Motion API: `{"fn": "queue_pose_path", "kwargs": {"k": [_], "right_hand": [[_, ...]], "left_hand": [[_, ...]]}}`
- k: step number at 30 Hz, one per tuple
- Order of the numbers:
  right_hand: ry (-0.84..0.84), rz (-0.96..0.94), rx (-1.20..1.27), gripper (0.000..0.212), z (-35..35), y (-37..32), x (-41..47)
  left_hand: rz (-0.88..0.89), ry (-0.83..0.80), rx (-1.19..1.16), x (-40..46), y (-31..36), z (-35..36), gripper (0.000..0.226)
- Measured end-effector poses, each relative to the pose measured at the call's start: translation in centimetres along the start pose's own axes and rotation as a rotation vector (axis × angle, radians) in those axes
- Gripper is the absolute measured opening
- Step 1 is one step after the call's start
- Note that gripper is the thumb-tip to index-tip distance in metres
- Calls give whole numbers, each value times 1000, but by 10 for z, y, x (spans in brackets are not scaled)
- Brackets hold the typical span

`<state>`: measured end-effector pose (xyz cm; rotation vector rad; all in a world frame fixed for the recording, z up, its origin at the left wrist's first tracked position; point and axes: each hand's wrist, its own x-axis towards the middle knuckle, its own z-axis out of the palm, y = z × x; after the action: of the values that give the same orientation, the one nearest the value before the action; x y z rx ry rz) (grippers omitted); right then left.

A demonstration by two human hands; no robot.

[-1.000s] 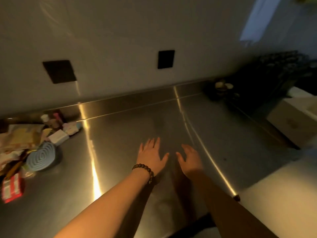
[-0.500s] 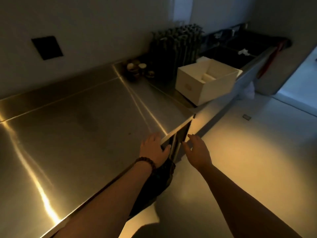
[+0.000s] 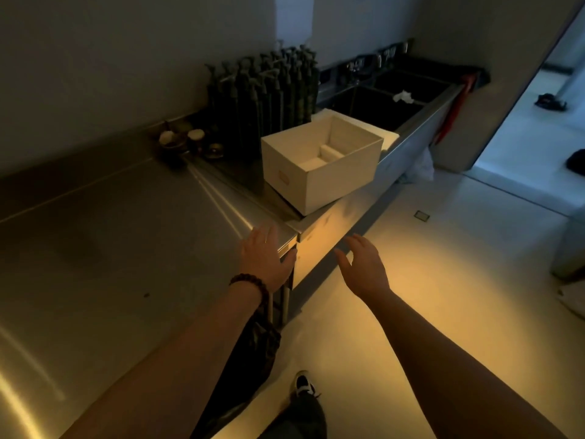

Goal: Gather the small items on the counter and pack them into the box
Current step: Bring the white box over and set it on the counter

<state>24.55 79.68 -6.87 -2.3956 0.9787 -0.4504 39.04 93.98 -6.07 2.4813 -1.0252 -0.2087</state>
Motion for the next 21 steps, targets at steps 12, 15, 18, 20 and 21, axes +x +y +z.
{"fn": "queue_pose_path", "kwargs": {"k": [12, 15, 18, 20, 21], "right_hand": [[19, -209, -39, 49, -33, 1, 267], [33, -202, -28, 50, -43, 10, 322], [22, -170, -63, 55, -55, 30, 366], [-18, -176, -103, 60, -61, 41, 395], [-55, -184, -122, 63, -63, 46, 409]], "left_hand": [[-153, 261, -354, 207, 30, -7, 77], [-209, 273, -435, 241, 33, -11, 78], [-255, 254, -485, 261, 33, -10, 82], [-290, 224, -545, 272, 33, -10, 86], [-304, 212, -579, 277, 34, -9, 87]]}}
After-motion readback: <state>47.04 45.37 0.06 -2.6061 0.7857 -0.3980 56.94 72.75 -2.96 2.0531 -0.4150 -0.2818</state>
